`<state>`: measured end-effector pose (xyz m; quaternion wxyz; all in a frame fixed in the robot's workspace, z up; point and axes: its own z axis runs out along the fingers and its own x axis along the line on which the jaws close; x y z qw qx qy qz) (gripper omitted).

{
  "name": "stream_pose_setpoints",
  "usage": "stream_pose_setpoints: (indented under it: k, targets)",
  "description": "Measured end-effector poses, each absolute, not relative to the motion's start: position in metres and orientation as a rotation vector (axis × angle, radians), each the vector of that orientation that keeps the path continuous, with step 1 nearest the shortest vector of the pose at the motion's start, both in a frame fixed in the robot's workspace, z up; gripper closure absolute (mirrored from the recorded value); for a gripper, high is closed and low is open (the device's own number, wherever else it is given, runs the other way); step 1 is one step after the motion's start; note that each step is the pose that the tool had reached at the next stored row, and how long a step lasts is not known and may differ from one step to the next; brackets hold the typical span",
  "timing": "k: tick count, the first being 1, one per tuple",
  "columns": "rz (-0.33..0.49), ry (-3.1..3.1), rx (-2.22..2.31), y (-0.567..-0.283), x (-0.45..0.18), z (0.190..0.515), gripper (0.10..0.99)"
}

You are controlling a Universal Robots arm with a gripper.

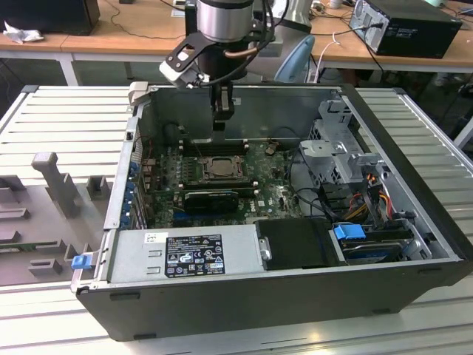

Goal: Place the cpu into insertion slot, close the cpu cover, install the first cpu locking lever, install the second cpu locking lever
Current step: 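Install the first cpu locking lever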

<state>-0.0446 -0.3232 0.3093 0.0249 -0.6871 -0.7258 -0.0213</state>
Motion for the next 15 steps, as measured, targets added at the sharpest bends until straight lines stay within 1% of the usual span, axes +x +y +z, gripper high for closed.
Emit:
stream_pose_setpoints:
  k: [5,15]
  targets:
    - [-0.066,-2.245,-2.125,-0.3232,-0.0446,0.32,0.98]
    - [-0.058,-2.436,-1.897,-0.3232,-0.0447,0.3164,0.98]
